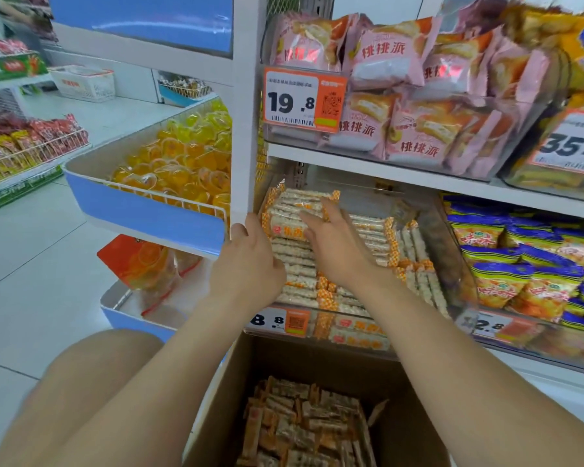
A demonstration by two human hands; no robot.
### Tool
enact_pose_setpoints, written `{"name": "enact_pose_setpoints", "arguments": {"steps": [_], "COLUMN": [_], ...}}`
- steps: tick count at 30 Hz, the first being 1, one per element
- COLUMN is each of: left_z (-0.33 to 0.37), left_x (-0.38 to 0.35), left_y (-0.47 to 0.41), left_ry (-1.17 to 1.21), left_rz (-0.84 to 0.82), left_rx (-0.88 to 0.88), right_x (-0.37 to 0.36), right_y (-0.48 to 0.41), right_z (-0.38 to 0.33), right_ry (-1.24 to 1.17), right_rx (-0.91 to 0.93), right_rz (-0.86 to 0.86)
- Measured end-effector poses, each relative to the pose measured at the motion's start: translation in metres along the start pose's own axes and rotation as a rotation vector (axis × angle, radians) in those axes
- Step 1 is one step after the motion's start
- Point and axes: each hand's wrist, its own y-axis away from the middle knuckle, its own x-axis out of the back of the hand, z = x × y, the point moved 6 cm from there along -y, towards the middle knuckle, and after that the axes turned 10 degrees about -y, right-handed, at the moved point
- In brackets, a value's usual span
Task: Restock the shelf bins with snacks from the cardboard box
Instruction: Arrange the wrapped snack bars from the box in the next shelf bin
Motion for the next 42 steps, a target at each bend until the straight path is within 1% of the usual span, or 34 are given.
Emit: {"name": "enact_pose_setpoints", "arguments": {"steps": [3,5,8,9,12,14,17,22,26,27,28,30,31,32,33,34,35,36,37,39,41,42], "left_z": [0.001,0.003,0.004,0.004,0.006,0.006,0.005,-0.002,-0.007,-0.010,-0.010,-0.007,-0.007,-0.006,-0.006,-0.004,-0.001,0.003,0.005,0.008,0.004,0.002], "left_x": [-0.002,-0.001,0.000,0.000,0.001,0.000,0.000,-0.002,0.007,0.012,0.020,0.039,0.044,0.049,0.049,0.044,0.035,0.022,0.003,-0.042,-0.088,-0.107], "left_y": [0.001,0.002,0.004,0.004,0.005,0.003,0.003,-0.001,0.004,0.008,0.014,0.031,0.040,0.051,0.061,0.072,0.082,0.093,0.104,0.130,0.158,0.170], "left_ry": [-0.004,-0.015,-0.045,-0.050,-0.061,-0.063,-0.045,0.018,0.117,0.113,0.065,-0.042,-0.025,0.028,0.101,0.163,0.192,0.177,0.121,-0.070,-0.245,-0.308], "left_rz": [0.008,0.009,0.009,0.014,0.026,0.028,0.030,0.027,-0.014,0.017,0.095,0.323,0.408,0.422,0.387,0.306,0.201,0.074,-0.067,-0.392,-0.705,-0.814], "left_rx": [-0.011,-0.027,-0.039,-0.041,-0.050,-0.055,-0.044,-0.065,-0.004,0.009,-0.011,-0.111,-0.150,-0.178,-0.201,-0.227,-0.264,-0.315,-0.377,-0.490,-0.536,-0.541], "right_x": [-0.006,-0.007,0.006,0.007,-0.006,-0.012,-0.008,-0.003,0.023,0.029,0.035,0.050,0.058,0.065,0.069,0.069,0.064,0.055,0.041,0.010,-0.022,-0.037], "right_y": [-0.004,-0.005,-0.011,-0.014,-0.020,-0.023,-0.025,-0.018,-0.003,0.005,0.016,0.043,0.060,0.077,0.095,0.113,0.131,0.148,0.164,0.198,0.225,0.236], "right_z": [0.005,0.003,-0.007,-0.011,-0.016,-0.015,-0.014,-0.019,-0.025,-0.028,-0.032,-0.044,-0.051,-0.059,-0.066,-0.072,-0.078,-0.080,-0.079,-0.072,-0.056,-0.047], "right_ry": [-0.028,0.006,0.076,0.082,0.109,0.144,0.149,0.142,0.044,0.040,0.057,0.064,0.018,-0.057,-0.145,-0.223,-0.262,-0.243,-0.182,-0.053,-0.013,-0.004], "right_rx": [-0.042,-0.040,0.034,0.067,0.138,0.153,0.177,0.145,0.110,0.101,0.104,0.151,0.169,0.165,0.141,0.107,0.083,0.073,0.073,0.053,-0.002,-0.035], "right_rz": [-0.060,-0.092,-0.025,-0.028,-0.142,-0.166,-0.140,-0.161,-0.025,-0.002,0.022,0.102,0.128,0.120,0.069,-0.026,-0.157,-0.306,-0.455,-0.722,-0.868,-0.910]}}
